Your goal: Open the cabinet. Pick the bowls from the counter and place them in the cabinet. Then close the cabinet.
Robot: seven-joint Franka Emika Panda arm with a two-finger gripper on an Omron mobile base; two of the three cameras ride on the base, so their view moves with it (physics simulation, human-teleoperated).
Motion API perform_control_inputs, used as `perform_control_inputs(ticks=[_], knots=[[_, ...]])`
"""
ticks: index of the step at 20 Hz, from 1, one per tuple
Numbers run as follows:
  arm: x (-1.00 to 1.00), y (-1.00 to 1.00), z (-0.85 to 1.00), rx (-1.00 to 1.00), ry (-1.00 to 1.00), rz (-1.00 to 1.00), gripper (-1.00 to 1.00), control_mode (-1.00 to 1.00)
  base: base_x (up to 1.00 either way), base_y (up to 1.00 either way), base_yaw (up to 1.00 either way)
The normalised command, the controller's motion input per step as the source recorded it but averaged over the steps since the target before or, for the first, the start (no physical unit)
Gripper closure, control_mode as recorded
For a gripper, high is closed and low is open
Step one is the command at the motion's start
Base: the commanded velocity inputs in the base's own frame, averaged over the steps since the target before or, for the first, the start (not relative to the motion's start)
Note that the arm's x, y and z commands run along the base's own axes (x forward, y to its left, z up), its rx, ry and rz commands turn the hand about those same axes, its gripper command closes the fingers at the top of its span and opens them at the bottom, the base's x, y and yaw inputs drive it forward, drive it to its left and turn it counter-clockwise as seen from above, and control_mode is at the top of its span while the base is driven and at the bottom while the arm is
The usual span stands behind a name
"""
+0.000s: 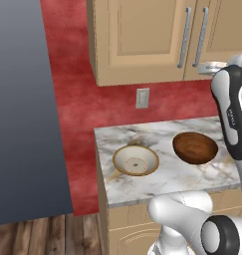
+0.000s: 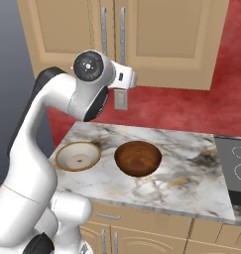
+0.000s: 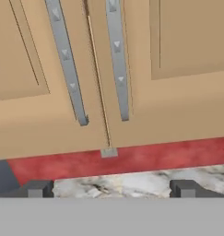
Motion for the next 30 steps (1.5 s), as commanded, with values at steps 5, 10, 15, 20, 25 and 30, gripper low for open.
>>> perform_control_inputs(ticks=[5,10,15,20,25,30], knots=[[0.18,-0.13,0.33,0.03,-0.02,0.0,-1.0,-1.0,0.0,0.0,0.0],[0.2,-0.08,0.42,0.02,0.0,0.0,-1.0,-1.0,0.0,0.0,0.0],[0.25,-0.07,0.25,0.0,0.0,0.0,-1.0,-1.0,0.0,0.0,0.0],[0.36,-0.03,0.06,0.01,0.0,0.0,-1.0,-1.0,0.0,0.0,0.0],[0.41,-0.02,0.0,0.01,0.0,0.0,-1.0,-1.0,0.0,0.0,0.0],[0.39,-0.06,0.0,0.0,0.0,0.0,-1.0,-1.0,0.0,0.0,0.0]])
